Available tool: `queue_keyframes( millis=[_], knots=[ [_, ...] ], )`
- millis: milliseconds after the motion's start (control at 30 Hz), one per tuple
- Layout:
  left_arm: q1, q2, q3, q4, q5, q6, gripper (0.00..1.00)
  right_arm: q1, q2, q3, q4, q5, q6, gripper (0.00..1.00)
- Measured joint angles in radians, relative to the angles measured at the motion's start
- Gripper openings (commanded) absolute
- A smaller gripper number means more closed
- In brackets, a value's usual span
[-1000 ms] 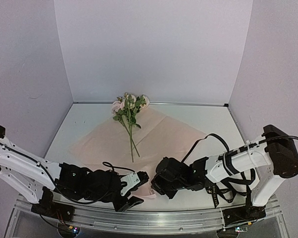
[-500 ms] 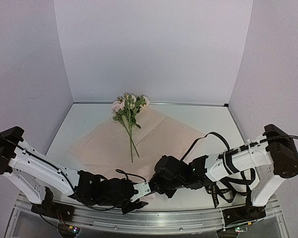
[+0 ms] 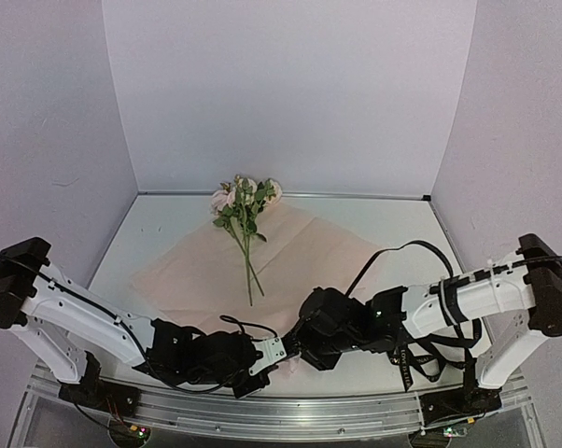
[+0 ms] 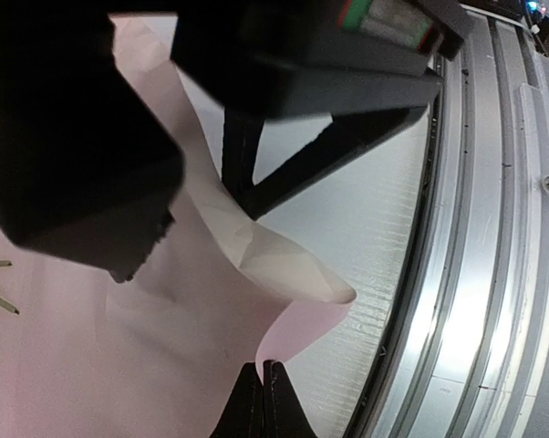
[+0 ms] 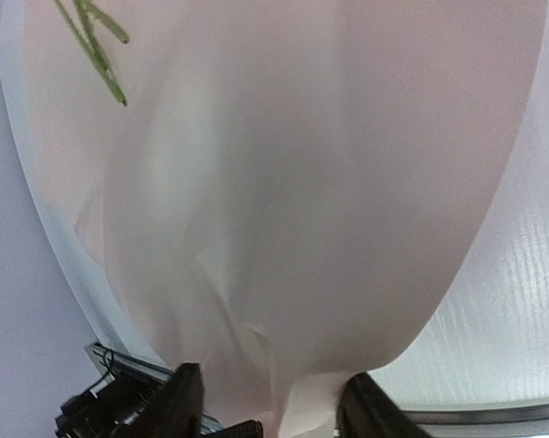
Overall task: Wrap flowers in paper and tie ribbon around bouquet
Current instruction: Fold the bottom corner of the flattened wrapping paper at the center of the board.
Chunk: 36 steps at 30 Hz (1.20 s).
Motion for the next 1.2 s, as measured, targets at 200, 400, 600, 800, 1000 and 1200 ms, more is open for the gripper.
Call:
queue_keyframes(
  millis=[200,400,600,800,1000,1200],
  knots=[
    [0.001,-0.088,-0.004,-0.002,0.054,-0.036,0.00,0.012,-0.169,-0.021,-0.099,0.061,-0.099,0.69],
    [-0.002,-0.169,-0.004,-0.012,0.135,-0.104,0.00,-0.049,-0.304,-0.030,-0.178,0.093,-0.341,0.68],
    [-0.022,-0.221,-0.015,-0.093,0.187,-0.183,0.00,-0.221,-0.249,0.017,-0.225,0.018,-0.648,0.68],
    [-0.033,-0.365,-0.024,-0.184,0.152,-0.258,0.00,-0.326,-0.088,0.178,-0.242,-0.116,-0.867,0.66],
    [0.009,-0.421,-0.023,-0.188,-0.003,-0.262,0.00,-0.389,0.166,0.366,-0.226,-0.250,-0.993,0.64],
    [0.237,-0.363,0.001,-0.177,-0.034,-0.214,0.00,-0.444,0.289,0.394,-0.237,-0.331,-1.020,0.68]
  ],
)
